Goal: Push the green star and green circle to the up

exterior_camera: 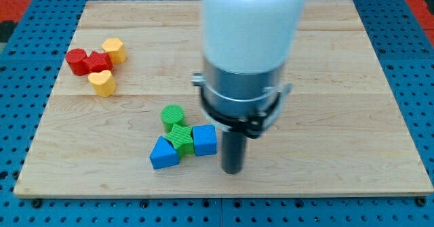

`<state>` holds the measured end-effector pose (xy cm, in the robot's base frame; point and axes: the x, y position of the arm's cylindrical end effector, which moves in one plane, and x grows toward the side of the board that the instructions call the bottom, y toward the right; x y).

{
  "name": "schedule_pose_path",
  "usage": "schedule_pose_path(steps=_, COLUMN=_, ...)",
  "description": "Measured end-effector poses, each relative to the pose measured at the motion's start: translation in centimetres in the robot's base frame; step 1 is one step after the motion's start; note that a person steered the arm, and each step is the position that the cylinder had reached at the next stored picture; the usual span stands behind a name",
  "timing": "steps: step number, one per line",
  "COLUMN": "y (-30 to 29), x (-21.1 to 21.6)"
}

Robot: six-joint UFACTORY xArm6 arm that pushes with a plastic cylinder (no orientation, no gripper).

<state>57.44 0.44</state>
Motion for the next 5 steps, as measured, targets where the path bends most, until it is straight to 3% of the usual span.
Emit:
schedule_pose_path(steps=1, y=-2.9, x=-7.8)
schedule_pose_path(steps=2, y=-1.8, x=-12.2)
schedule_pose_path(steps=3, y=2.4, x=-4.1)
schedule_pose_path(steps=4, y=1.6, x=4.4)
schedule_pose_path(steps=5, y=-0.8, x=3.8)
